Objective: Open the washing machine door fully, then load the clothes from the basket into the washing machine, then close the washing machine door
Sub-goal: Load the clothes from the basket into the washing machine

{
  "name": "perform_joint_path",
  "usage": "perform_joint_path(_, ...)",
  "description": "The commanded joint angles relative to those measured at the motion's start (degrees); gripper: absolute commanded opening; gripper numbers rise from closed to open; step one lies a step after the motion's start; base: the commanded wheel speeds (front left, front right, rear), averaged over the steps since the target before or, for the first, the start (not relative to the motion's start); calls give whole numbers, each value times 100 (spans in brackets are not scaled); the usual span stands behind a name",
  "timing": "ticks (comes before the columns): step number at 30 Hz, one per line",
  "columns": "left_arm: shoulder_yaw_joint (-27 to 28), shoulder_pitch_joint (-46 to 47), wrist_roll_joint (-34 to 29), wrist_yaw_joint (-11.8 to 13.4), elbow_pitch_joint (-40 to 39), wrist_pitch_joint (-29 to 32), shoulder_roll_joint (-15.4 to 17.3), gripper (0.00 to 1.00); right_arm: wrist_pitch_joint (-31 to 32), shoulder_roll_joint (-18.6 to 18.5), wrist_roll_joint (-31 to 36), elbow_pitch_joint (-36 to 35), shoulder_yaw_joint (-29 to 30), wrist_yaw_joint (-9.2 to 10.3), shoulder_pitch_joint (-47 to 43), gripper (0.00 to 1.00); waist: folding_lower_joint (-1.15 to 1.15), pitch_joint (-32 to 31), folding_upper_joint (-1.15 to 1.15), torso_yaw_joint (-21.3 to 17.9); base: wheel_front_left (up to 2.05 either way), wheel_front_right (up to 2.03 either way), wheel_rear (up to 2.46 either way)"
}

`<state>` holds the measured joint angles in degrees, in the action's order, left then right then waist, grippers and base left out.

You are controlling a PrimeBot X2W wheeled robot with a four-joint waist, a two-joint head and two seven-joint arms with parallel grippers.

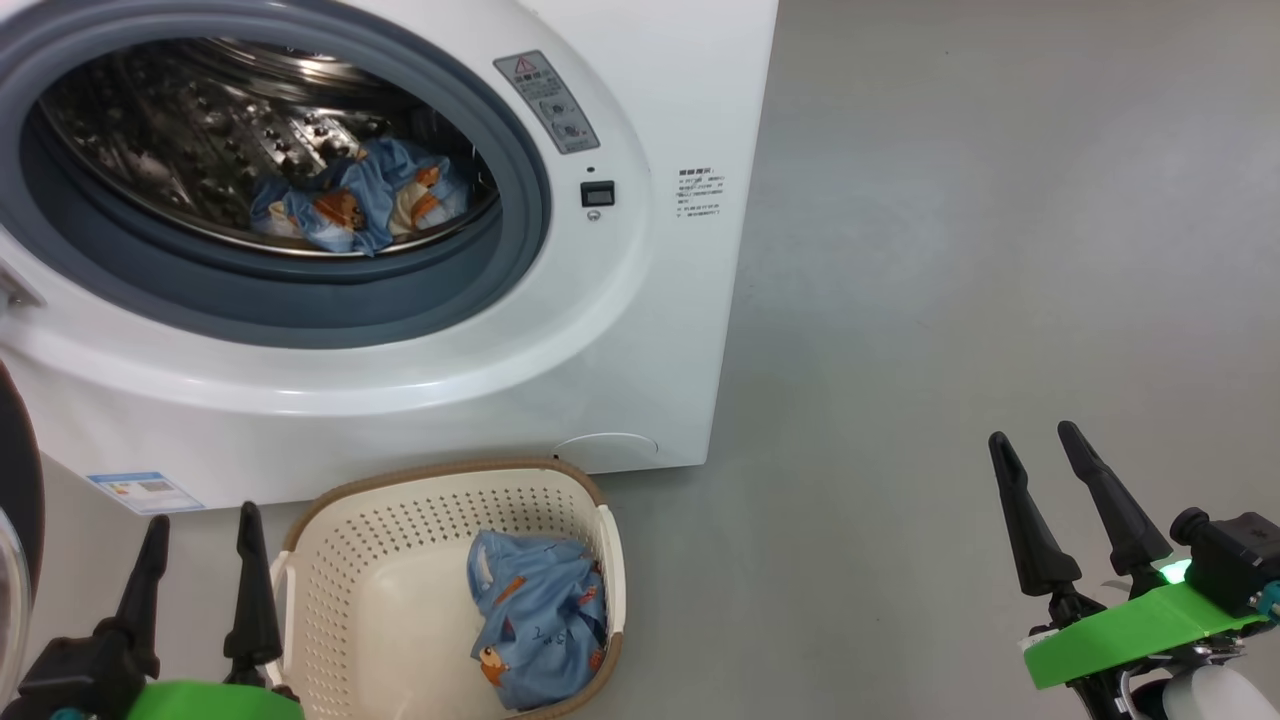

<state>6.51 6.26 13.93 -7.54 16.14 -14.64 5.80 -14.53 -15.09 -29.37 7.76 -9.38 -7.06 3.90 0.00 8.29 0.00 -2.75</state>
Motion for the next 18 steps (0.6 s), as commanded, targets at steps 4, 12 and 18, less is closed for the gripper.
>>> perform_joint_path(4, 182, 10, -39, 6, -132, -36, 77, 100, -47, -98, -71, -154, -100, -43, -30, 100, 0, 25, 0, 2, 0, 0, 0)
perform_joint_path(12, 69, 47, -3, 6, 96, -36, 63, 100, -47, -71, -56, -190, -107, -43, 49, 100, 0, 199, 0, -31, 0, 0, 0)
perform_joint_path(18, -187, 211, 35, 6, 502, -36, 35, 100, -47, 38, -9, -233, -106, -43, 225, 100, 0, 601, 0, -85, 0, 0, 0)
